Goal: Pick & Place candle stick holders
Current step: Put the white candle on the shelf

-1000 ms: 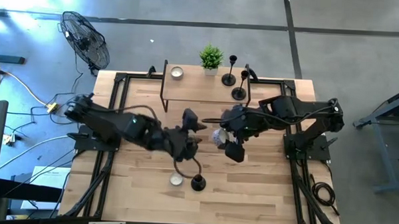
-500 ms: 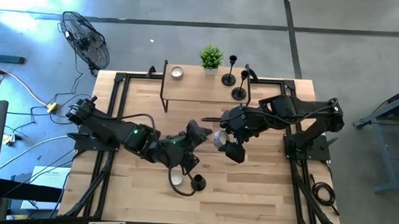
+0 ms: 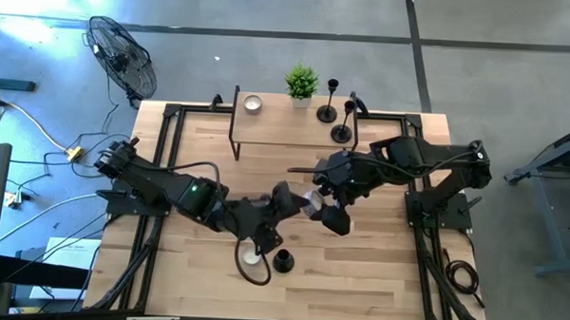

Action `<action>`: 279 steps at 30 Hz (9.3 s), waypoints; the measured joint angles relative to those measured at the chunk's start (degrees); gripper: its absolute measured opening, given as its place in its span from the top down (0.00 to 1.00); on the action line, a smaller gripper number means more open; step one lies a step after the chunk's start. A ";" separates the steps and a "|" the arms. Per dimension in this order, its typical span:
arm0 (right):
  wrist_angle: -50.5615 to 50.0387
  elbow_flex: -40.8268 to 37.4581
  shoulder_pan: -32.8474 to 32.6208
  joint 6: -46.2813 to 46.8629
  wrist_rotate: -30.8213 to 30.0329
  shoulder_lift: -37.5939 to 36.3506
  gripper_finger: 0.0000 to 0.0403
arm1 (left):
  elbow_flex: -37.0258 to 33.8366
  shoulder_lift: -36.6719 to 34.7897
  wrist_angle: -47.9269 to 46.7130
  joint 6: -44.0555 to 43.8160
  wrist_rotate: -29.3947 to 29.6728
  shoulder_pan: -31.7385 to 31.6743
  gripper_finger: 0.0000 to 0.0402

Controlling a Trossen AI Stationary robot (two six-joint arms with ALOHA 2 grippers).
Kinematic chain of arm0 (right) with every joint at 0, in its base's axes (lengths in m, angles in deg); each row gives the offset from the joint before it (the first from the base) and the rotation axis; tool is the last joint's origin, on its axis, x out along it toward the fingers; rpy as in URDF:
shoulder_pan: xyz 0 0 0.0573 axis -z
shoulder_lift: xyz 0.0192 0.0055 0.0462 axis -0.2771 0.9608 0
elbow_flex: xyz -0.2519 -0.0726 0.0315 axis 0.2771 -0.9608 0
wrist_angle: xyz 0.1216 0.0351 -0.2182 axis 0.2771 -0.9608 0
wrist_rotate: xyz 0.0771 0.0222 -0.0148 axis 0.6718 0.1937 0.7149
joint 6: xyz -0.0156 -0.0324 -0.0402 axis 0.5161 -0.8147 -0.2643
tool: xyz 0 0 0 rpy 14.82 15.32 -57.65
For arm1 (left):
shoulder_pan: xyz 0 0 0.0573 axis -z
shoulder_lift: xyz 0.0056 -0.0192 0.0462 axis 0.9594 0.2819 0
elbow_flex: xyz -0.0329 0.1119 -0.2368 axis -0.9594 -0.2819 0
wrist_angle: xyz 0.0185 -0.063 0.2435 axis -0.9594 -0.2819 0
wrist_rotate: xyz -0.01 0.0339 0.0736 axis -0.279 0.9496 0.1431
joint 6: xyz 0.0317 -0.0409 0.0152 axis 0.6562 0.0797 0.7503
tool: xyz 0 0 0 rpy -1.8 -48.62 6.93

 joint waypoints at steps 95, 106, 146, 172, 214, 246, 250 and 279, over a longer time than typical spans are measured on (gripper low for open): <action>0.07 0.35 -0.87 -0.07 1.27 1.77 0.30 | 0.00 0.00 -1.25 -5.16 -13.35 -4.09 0.43; 0.04 0.35 -0.87 -0.04 1.26 1.77 0.30 | 0.00 0.00 -1.59 -5.31 -13.49 -4.11 0.43; 0.02 0.33 -0.70 -0.09 1.03 1.79 0.30 | 0.00 0.57 -1.55 -2.42 -18.75 -6.71 0.60; -3.39 0.35 -0.30 3.63 -15.03 -7.67 0.05 | 0.00 0.59 -1.18 -6.65 -3.87 -4.73 0.60; -3.81 0.35 -15.63 1.96 -29.14 -10.59 0.04 | -3.89 -6.38 -28.05 -58.27 15.10 -27.24 0.60; -6.36 0.35 -19.54 4.02 -32.85 -11.37 0.04 | -33.02 -4.91 3.06 -40.40 8.07 -36.19 0.60; -6.34 0.35 -19.50 4.04 -32.88 -11.37 0.04 | -32.90 -3.89 3.65 -39.52 7.70 -36.35 0.60; -6.80 0.35 -19.48 3.74 -31.50 -11.37 0.04 | -32.67 -1.62 2.12 -41.64 6.67 -33.32 0.54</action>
